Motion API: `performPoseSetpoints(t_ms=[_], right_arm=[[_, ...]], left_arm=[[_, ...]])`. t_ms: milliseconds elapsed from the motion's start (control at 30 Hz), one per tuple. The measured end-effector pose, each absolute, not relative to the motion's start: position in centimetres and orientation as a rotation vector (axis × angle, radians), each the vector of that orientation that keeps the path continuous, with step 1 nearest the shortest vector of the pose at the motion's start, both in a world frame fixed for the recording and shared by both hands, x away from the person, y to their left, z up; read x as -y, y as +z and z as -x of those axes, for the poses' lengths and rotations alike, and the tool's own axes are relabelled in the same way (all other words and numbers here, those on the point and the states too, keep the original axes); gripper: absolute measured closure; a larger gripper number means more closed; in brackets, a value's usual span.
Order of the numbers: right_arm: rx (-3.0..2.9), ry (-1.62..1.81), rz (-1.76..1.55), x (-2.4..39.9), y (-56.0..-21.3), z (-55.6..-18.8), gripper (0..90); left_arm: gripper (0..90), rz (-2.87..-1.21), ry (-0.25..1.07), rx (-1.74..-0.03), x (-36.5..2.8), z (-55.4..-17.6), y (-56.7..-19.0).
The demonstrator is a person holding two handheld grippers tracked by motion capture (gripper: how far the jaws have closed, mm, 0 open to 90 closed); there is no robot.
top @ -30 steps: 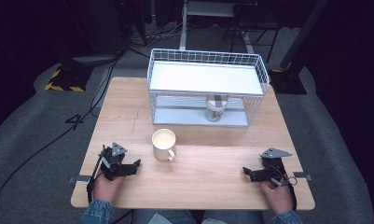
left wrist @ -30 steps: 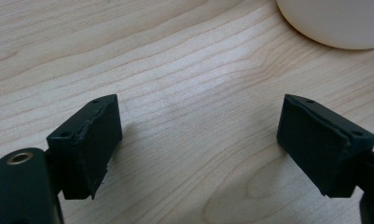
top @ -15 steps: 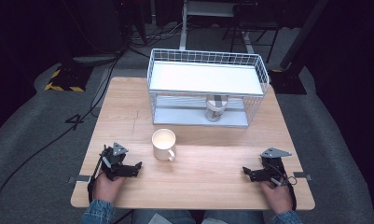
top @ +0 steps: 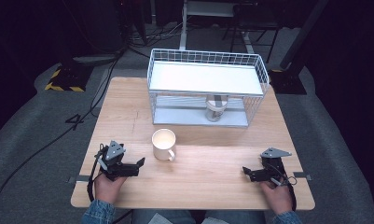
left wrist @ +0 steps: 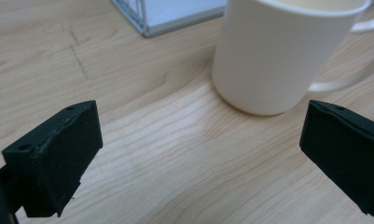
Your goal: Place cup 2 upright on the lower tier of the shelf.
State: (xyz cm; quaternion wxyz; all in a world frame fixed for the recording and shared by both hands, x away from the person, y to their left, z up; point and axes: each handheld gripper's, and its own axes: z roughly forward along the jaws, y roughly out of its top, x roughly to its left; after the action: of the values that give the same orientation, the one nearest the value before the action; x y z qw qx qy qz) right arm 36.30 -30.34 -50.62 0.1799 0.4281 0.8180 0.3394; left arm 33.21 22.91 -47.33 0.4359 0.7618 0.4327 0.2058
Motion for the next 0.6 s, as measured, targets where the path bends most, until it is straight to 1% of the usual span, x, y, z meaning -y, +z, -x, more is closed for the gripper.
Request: performPoseSetpoints(t_ms=[267, 367, 467, 600], right_arm=[[-2.312, 0.959, -1.210, 30.3, -50.6, -36.3, 0.0], [-2.312, 0.959, -1.210, 30.3, -50.6, -36.3, 0.0], [-2.312, 0.959, -1.210, 30.3, -50.6, -36.3, 0.0], [-2.311, 0.959, -1.210, 30.3, -50.6, -36.3, 0.0]], left_arm=[[0.0, -1.851, 0.480, -1.030, -22.3, -33.0, -46.7], [0.0, -1.812, 0.459, -0.976, -21.9, -33.0, -46.6], [0.0, -1.790, 0.473, -0.921, -21.4, -33.1, -46.5], [0.0, -1.804, 0.455, -0.909, -20.6, -33.9, -46.9]])
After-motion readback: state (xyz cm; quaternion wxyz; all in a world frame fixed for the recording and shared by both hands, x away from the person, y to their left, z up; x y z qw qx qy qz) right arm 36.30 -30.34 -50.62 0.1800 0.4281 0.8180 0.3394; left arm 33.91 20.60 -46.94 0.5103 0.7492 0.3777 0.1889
